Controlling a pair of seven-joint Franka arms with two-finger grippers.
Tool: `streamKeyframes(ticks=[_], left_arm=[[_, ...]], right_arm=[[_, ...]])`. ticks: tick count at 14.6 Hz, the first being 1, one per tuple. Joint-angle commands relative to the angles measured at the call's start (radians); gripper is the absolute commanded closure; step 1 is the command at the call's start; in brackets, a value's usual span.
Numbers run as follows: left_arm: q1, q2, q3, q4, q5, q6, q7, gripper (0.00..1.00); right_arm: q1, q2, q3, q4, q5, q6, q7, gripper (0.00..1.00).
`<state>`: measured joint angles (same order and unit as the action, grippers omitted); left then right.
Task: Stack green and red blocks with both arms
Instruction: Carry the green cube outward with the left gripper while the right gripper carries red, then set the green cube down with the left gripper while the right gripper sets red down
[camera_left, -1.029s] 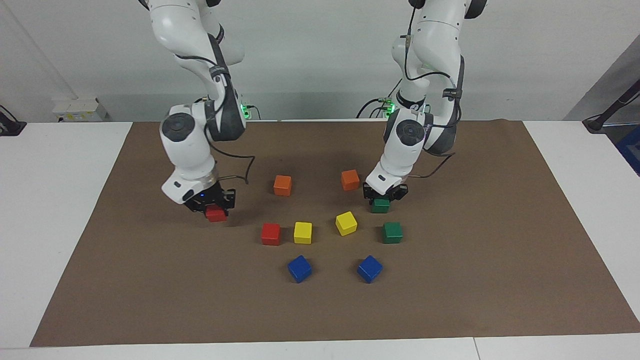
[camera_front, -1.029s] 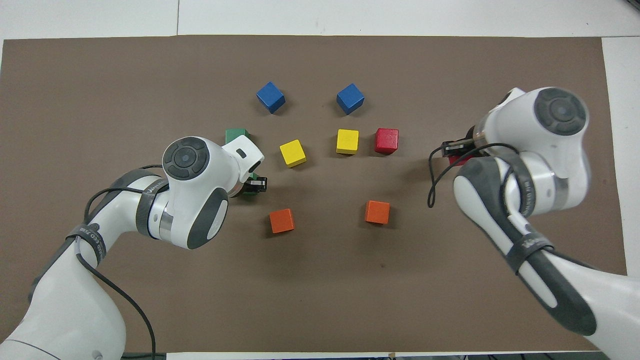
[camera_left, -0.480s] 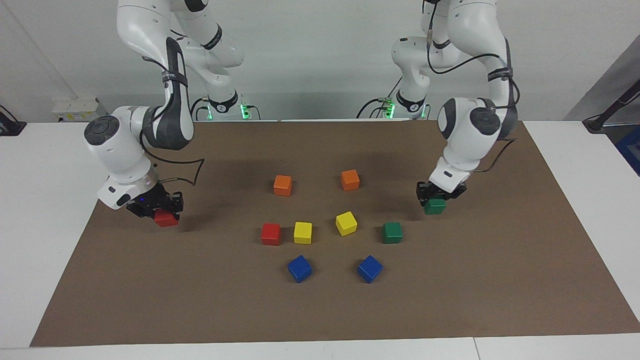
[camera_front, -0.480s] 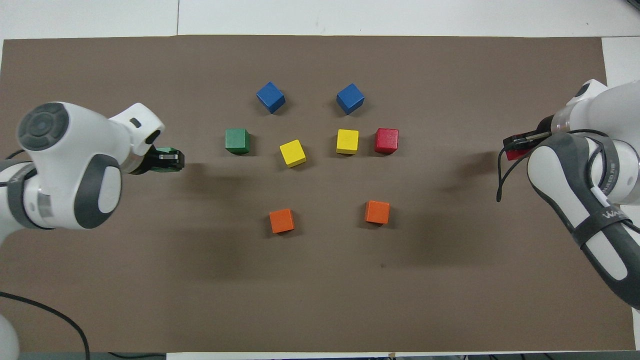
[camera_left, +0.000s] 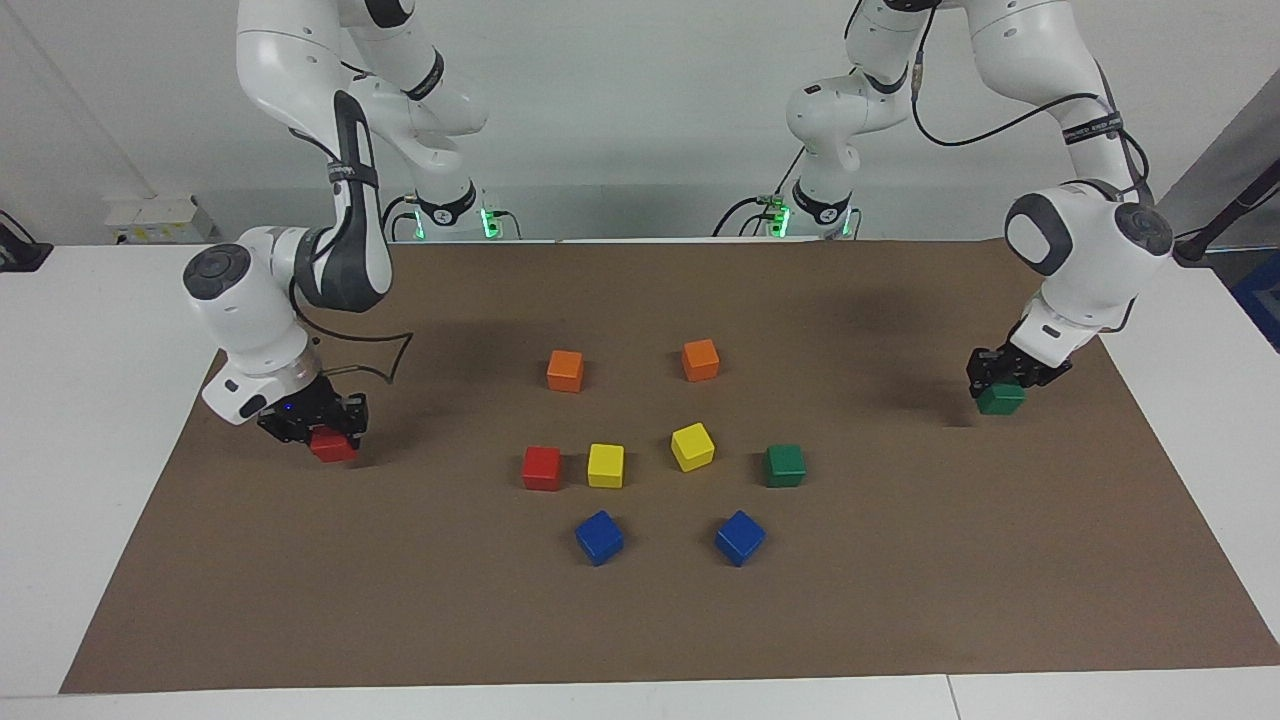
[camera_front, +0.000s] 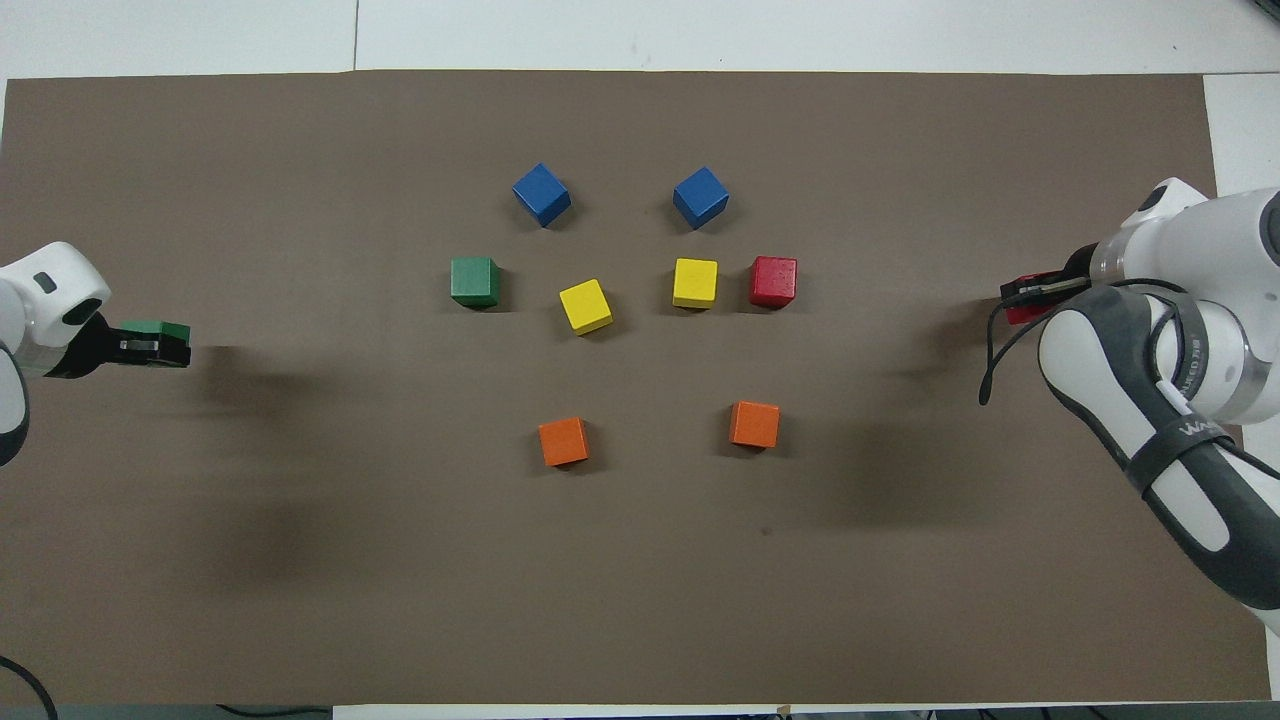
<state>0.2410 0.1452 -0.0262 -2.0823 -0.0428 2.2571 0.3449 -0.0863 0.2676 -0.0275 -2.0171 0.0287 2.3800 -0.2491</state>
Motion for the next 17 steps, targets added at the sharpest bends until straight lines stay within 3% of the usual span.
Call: streamKeyframes(ticks=[1, 6, 7, 8, 13, 15, 16, 17], left_arm=[[0.043, 0.011, -0.015, -0.041, 0.014, 0.085, 0.006, 1.0], [0.046, 0.065, -0.015, -0.056, 0.012, 0.156, -0.001, 1.0], [0.046, 0.077, -0.015, -0.056, 0.012, 0.165, -0.001, 1.0], [0.046, 0.08, -0.014, -0.056, 0.012, 0.167, -0.001, 1.0], [0.046, 0.091, -0.014, -0.055, 0.012, 0.165, -0.024, 1.0], [0.044, 0.094, -0.014, -0.055, 0.021, 0.167, -0.024, 1.0], [0.043, 0.094, -0.014, -0.055, 0.04, 0.168, -0.024, 0.71], [0.044, 0.094, -0.014, -0.053, 0.05, 0.17, -0.023, 0.01]], right_arm=[[-0.015, 0.001, 0.011, -0.014, 0.022, 0.025, -0.013, 1.0], [-0.027, 0.018, 0.011, -0.017, 0.022, 0.027, -0.012, 0.99], [-0.026, 0.018, 0.011, -0.017, 0.022, 0.027, -0.01, 0.4], [-0.026, 0.018, 0.012, -0.017, 0.022, 0.025, -0.009, 0.0], [-0.015, 0.009, 0.012, -0.006, 0.022, 0.002, -0.004, 0.0], [-0.007, -0.022, 0.014, 0.064, 0.022, -0.115, -0.001, 0.0], [-0.006, -0.027, 0.014, 0.127, 0.022, -0.204, 0.008, 0.0], [-0.006, -0.028, 0.015, 0.199, 0.019, -0.29, 0.01, 0.0]])
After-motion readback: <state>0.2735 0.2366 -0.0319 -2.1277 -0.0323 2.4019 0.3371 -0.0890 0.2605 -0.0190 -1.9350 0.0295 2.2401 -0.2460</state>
